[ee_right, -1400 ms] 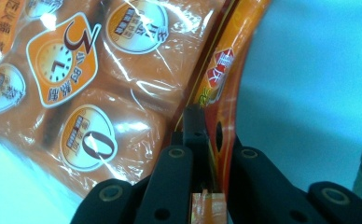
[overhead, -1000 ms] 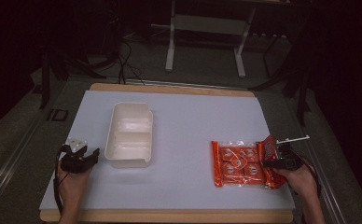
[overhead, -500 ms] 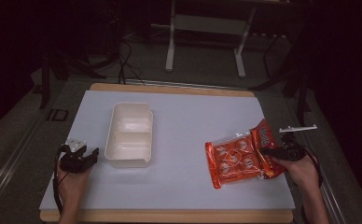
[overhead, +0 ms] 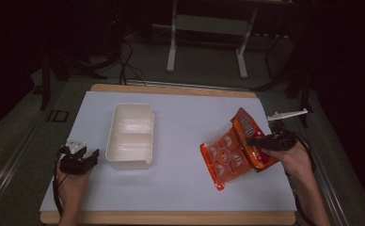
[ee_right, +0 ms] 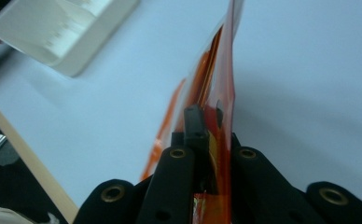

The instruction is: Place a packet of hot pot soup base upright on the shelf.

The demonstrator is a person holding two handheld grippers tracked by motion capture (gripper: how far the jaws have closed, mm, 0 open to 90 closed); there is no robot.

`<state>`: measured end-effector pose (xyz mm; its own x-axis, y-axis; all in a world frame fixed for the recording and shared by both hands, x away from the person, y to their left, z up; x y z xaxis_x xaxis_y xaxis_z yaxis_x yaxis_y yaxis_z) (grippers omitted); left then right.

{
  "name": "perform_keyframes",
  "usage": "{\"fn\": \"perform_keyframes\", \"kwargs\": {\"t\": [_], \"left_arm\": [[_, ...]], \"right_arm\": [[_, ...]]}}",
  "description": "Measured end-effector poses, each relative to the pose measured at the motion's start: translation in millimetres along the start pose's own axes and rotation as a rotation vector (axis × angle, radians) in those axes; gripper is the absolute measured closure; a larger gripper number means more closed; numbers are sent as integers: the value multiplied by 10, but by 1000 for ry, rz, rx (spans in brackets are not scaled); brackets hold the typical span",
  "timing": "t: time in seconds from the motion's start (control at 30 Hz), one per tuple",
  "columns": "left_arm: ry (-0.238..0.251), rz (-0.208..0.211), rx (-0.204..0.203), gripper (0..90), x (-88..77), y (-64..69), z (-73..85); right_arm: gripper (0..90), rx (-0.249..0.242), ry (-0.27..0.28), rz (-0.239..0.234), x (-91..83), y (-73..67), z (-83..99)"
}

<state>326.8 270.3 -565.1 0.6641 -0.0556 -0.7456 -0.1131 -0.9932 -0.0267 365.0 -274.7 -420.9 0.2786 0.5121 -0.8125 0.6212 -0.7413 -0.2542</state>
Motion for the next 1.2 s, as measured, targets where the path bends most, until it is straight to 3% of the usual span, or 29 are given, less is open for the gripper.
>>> {"fn": "perform_keyframes", "kwargs": {"t": [0.17, 0.53, 0.83, 1.2], "left_arm": [[2, 0, 1, 511, -1, -1, -2], [2, 3, 1, 511, -9, 5, 4], [7, 4, -2, 511, -11, 5, 0], [5, 9, 0, 511, -9, 12, -4]], "right_arm": [[900, -51, 7, -38, 29, -213, -171], [900, -138, 9, -20, 70, -505, -421], [900, -185, 18, 3, 105, -659, -601], [900, -224, 41, 12, 189, -751, -797]]}}
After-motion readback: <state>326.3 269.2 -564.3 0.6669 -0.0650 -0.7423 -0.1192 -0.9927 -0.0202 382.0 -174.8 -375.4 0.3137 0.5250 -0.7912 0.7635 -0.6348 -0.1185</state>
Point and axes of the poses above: each handheld gripper's, and its own axes: x roughly forward along the jaws, z roughly out of its underside, y roughly to its right, the point moved 6 cm from there along x, roughly forward along the jaws, and after that the axes turned 8 degrees about -y, right-handed, at the moved point
